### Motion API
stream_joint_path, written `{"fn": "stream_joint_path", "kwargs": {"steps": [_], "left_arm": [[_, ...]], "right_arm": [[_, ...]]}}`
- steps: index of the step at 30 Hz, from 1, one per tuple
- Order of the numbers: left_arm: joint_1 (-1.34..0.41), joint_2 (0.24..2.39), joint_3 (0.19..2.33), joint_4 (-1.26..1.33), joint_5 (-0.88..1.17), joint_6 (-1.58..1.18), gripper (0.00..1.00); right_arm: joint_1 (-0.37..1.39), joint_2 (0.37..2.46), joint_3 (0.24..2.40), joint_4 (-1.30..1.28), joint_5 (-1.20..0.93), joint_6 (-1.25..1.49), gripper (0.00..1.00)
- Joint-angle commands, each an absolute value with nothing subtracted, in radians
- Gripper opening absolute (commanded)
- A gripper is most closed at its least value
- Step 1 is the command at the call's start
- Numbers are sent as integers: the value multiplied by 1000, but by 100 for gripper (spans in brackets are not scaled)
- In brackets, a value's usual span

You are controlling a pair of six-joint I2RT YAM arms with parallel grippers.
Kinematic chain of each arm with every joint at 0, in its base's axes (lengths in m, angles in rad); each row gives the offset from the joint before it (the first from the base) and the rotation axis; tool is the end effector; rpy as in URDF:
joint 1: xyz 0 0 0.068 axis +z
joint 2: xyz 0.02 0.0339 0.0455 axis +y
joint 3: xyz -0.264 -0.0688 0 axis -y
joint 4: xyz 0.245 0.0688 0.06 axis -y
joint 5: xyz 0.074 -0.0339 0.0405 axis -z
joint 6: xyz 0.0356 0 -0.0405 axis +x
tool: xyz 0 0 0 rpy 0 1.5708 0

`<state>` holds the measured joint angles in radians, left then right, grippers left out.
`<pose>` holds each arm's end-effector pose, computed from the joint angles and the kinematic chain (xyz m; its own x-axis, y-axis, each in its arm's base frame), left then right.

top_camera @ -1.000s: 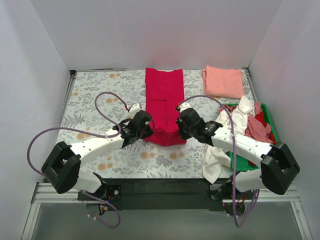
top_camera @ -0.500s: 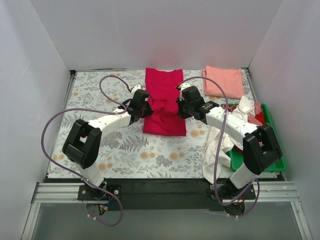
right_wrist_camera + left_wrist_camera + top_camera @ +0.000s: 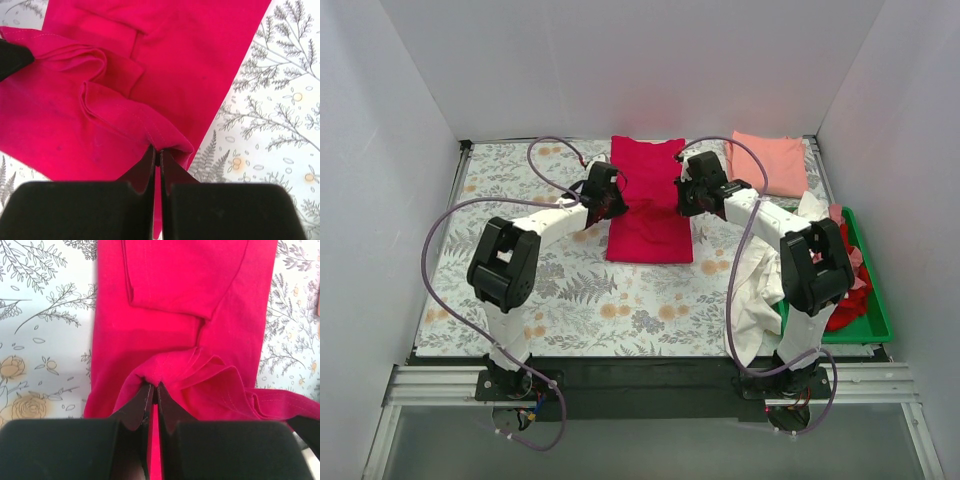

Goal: Fold and stack the t-shirts
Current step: Fold the tshirt

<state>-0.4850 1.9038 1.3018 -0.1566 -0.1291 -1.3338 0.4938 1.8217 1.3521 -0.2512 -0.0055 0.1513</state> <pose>0.3751 -0.1925 0.1985 -0.5119 -0.8198 -0.2565 -0.5024 0.5279 -0.6847 0.3640 0.1962 0.2395 -0.6465 -0.1768 -0.7421 -0.3846 0.9157 0.1168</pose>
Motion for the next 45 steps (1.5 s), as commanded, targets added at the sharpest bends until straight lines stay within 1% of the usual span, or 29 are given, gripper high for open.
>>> {"fn": "stream_joint_path", "kwargs": {"steps": [1, 6, 10, 11, 12, 13, 14, 15, 16, 17, 18, 20, 21, 23, 26, 27, 30, 31, 33, 35, 37, 38, 40, 41, 43, 44, 45], "left_arm": [[-462, 1933, 1391, -187, -115, -1315, 0], [-446, 2015, 1460, -235, -78, -1327, 0], [-436, 2026, 1471, -250, -86, -1342, 0], [-434, 2026, 1473, -249, -86, -1342, 0], [-434, 2028, 1477, -253, -84, -1342, 8], [-433, 2028, 1479, -253, -80, -1341, 18], [-433, 2026, 1480, -256, -74, -1339, 44], [-431, 2023, 1483, -262, -72, -1339, 59], [-433, 2020, 1482, -262, -61, -1339, 76], [-433, 2008, 1479, -262, -58, -1339, 85], [-433, 2000, 1471, -262, -55, -1341, 86], [-431, 1971, 1457, -264, -51, -1344, 88], [-433, 1953, 1444, -262, -48, -1354, 88], [-433, 1893, 1387, -265, -23, -1368, 89], [-433, 1813, 1260, -256, -11, -1419, 90], [-433, 1763, 1224, -246, -2, -1430, 90], [-434, 1689, 1063, -204, 47, -1463, 91], [-434, 1654, 1030, -195, 55, -1471, 91], [-434, 1635, 957, -180, 66, -1486, 91], [-434, 1632, 931, -181, 71, -1503, 91], [-434, 1641, 910, -179, 61, -1511, 88], [-434, 1646, 905, -181, 49, -1519, 82], [-433, 1658, 905, -183, 43, -1519, 76], [-434, 1672, 907, -183, 51, -1520, 69], [-433, 1687, 914, -178, 63, -1520, 60], [-434, 1703, 916, -178, 67, -1522, 49], [-434, 1712, 920, -179, 74, -1519, 46]], "right_arm": [[476, 1864, 1431, -213, -47, 129, 1], [457, 1923, 1480, -213, -64, 138, 1], [446, 1959, 1508, -212, -84, 150, 2], [442, 1965, 1511, -212, -87, 150, 4], [439, 1976, 1514, -212, -89, 161, 19], [437, 1977, 1516, -212, -94, 164, 26], [433, 1977, 1516, -213, -98, 173, 30], [431, 1970, 1513, -213, -103, 173, 34], [431, 1967, 1509, -212, -103, 176, 45], [431, 1959, 1502, -213, -103, 176, 50], [430, 1945, 1497, -213, -103, 175, 55], [429, 1927, 1468, -213, -107, 178, 59], [430, 1899, 1451, -212, -112, 182, 62], [430, 1862, 1404, -212, -118, 201, 64], [430, 1770, 1266, -186, -130, 233, 66], [431, 1722, 1179, -172, -138, 241, 68], [430, 1631, 1057, -123, -179, 281, 70], [431, 1611, 987, -95, -204, 290, 71], [430, 1568, 933, -71, -225, 304, 75], [430, 1557, 885, -45, -236, 310, 75], [430, 1563, 877, -41, -235, 324, 75], [430, 1577, 877, -37, -235, 328, 75], [431, 1589, 880, -32, -235, 347, 72], [431, 1594, 879, -29, -235, 351, 69], [431, 1609, 879, -28, -224, 367, 64], [431, 1615, 876, -28, -222, 371, 62], [430, 1618, 876, -28, -222, 374, 57]]}}
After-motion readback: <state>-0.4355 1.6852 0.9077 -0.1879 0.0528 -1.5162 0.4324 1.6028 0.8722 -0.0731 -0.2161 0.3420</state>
